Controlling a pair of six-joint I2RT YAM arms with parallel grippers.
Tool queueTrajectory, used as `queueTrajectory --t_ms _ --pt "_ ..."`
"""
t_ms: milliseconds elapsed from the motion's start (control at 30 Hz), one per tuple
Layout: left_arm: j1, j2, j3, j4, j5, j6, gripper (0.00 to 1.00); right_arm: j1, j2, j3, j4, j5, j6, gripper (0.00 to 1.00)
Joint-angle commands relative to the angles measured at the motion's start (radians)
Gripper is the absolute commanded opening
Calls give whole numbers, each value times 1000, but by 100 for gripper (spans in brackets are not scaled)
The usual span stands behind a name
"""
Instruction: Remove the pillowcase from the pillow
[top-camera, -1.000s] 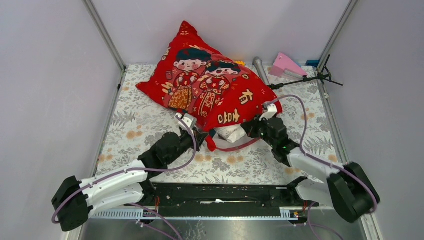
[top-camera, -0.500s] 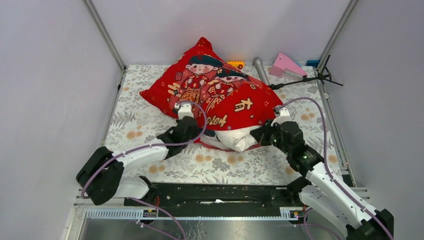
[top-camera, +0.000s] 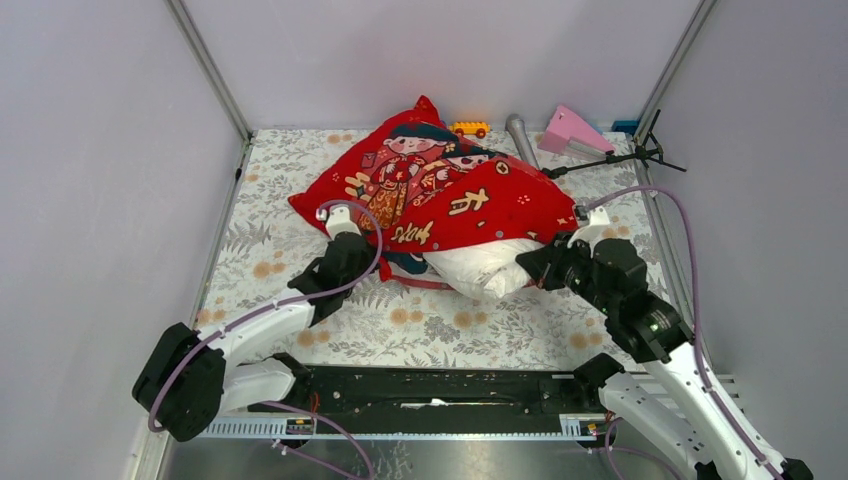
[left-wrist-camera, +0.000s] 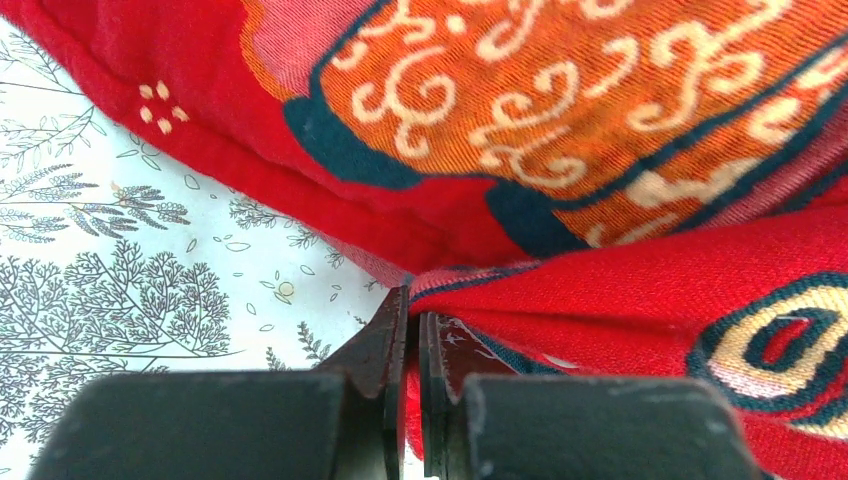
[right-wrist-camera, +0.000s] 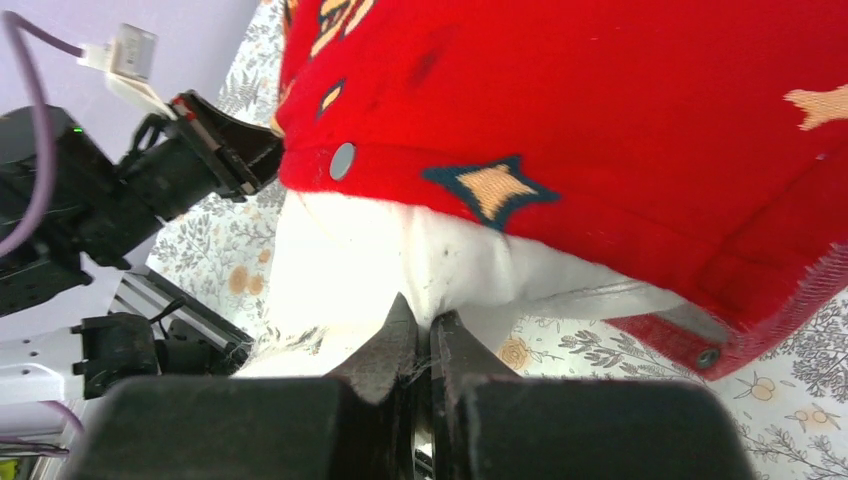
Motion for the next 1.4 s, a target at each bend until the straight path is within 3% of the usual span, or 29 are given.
queueTrajectory --t_ms 0,133,300,433,567,733,900,1233,1367 --pt "65 41 -1 -135 -93 -1 2 -9 -62 167 44 66 -40 0" --pt "63 17 -1 -95 58 72 6 -9 -35 138 63 -2 -34 0" --pt "31 -159 -69 0 328 117 37 -9 58 103 82 -172 -41 0" --pt "-87 -298 -27 -72 266 91 54 -9 115 95 82 -244 -64 0" --pt "-169 -296 91 -163 220 125 64 -9 123 63 106 -260 -63 0" --pt "-237 -127 215 -169 206 209 73 -9 100 28 133 -281 -60 0" --pt "-243 44 375 -227 177 268 74 -9 67 13 128 -303 -49 0" --pt "-243 120 544 -273 148 333 74 -9 44 -28 100 -359 -48 0" --pt "-242 154 558 -297 70 308 74 -9 46 -41 109 -416 -44 0"
